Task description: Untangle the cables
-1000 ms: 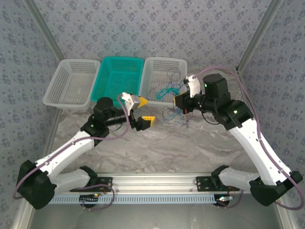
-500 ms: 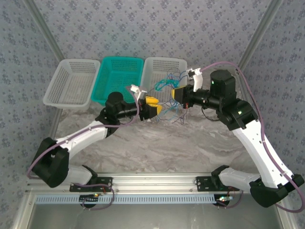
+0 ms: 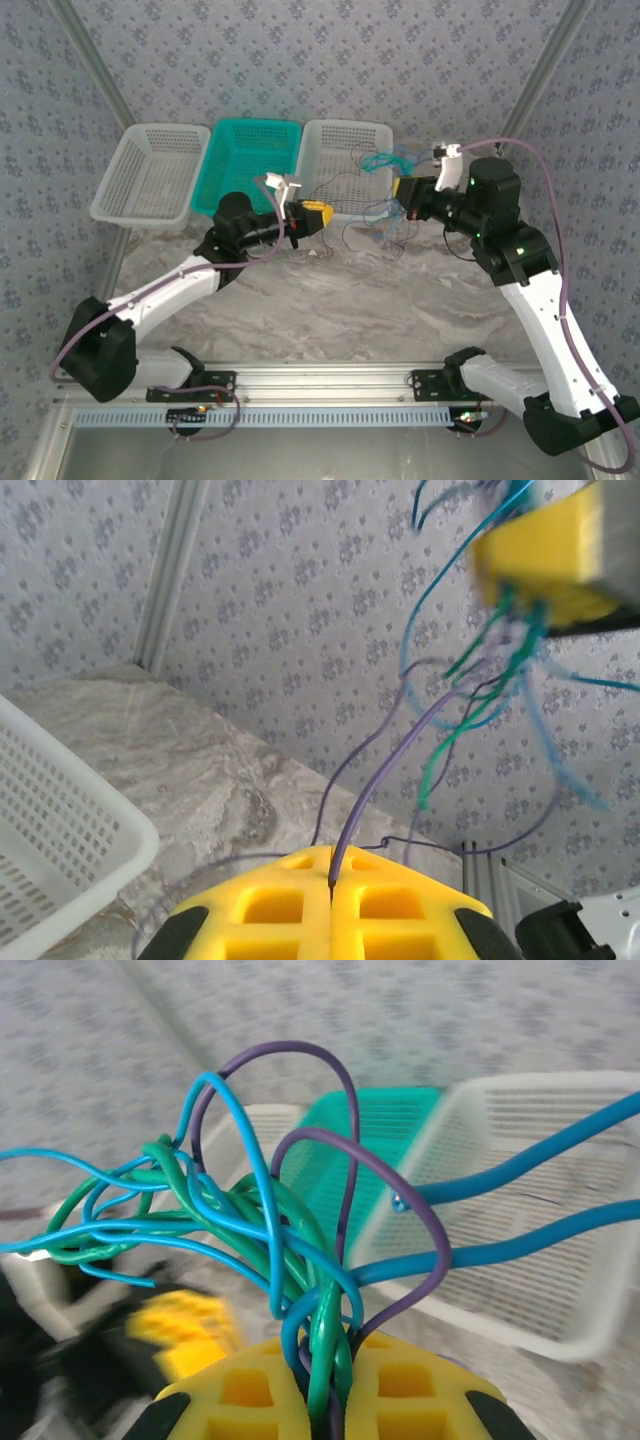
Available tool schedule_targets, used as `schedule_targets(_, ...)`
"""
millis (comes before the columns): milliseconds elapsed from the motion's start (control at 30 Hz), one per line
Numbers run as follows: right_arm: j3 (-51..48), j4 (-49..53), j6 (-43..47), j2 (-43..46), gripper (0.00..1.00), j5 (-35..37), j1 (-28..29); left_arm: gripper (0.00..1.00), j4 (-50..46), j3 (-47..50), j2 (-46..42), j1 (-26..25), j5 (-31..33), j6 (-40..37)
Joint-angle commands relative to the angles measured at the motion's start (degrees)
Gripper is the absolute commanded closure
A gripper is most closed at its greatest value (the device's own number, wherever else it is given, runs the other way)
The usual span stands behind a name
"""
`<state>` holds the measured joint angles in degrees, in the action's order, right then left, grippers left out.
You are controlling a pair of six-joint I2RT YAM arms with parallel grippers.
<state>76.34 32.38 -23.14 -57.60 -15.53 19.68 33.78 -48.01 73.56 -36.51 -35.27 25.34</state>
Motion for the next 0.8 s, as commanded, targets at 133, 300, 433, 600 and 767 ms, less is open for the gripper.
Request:
schedule_targets(133,-6.59,11.64,-9.93,3.37,0.90,15.66,-13.17,1.00,-3.49,1.77,-8.91,1.67,7.19,-0.75)
schedule_targets(300,-14.93,10.43,-13.98,6.87,0.86,14.04,-21.98,1.00,-6.78,1.71,-14.13,3.20,7.92,-1.77)
schedule_targets(433,-20.60,9.73,-16.14,6.75,0.91,10.91,-28.47,1.00,-10.33,1.06,-16.08,3.29,8.16,-4.21)
schedule_targets(600,-26.08,-0.35,-16.98,5.66,1.00,-5.15,-30.15,1.00,-12.39,0.78,-13.14,2.31,4.32,-5.23)
schedule_targets(767,-22.71,0.19,-15.89,4.36,1.00,-8.58,-29.75,0.87,-15.10,-0.39,-9.67,-1.44,3.63,-8.64)
